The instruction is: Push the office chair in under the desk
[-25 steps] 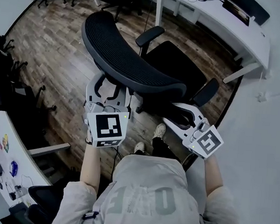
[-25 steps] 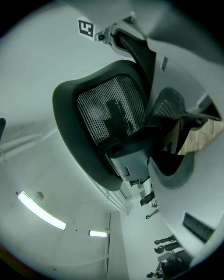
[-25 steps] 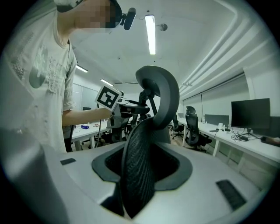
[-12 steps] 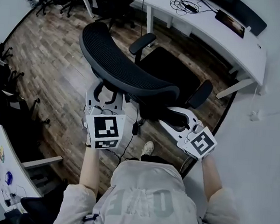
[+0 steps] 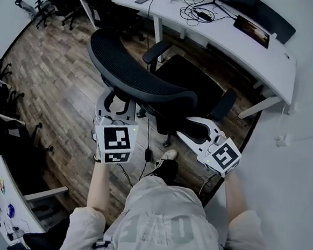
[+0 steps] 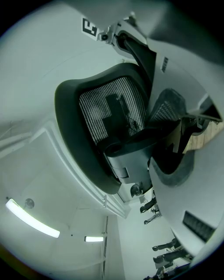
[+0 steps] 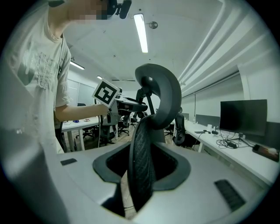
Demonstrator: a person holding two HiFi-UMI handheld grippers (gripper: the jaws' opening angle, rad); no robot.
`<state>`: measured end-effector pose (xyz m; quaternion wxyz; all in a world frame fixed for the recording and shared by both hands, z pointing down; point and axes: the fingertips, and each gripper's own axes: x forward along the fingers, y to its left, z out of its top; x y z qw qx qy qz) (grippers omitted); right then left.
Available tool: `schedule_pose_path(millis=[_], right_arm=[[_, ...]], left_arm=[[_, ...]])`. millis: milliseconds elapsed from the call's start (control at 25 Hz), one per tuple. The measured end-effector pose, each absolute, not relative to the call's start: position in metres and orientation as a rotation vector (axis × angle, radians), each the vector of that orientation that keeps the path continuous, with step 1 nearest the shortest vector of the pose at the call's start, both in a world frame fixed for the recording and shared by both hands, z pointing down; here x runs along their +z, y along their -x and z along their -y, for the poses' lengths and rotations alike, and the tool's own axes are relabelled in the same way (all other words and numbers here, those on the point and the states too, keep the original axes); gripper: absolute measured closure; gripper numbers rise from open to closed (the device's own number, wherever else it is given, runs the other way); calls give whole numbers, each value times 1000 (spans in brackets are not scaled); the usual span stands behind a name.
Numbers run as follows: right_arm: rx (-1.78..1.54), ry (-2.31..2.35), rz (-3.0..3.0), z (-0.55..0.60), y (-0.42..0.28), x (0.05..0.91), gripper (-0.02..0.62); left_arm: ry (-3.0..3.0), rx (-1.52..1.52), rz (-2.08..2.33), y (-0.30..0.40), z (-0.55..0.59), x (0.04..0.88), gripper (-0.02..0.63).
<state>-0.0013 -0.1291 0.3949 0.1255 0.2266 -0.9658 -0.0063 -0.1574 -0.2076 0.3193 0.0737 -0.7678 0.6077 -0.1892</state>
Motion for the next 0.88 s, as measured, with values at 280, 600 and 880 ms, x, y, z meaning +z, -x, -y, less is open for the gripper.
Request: schedule_pose_path(millis=[280, 600, 880], right_arm=[[-25, -644, 2812, 188, -19, 396, 448], [2, -624, 2801, 256, -55, 400, 446], [-1, -703, 2797, 328, -103, 398, 446]], left_arm=[[2317, -540, -1817, 132, 274, 321, 449], [2328, -543, -1796, 93, 350, 323, 448], [2335, -533, -1785, 48, 413, 323, 449]])
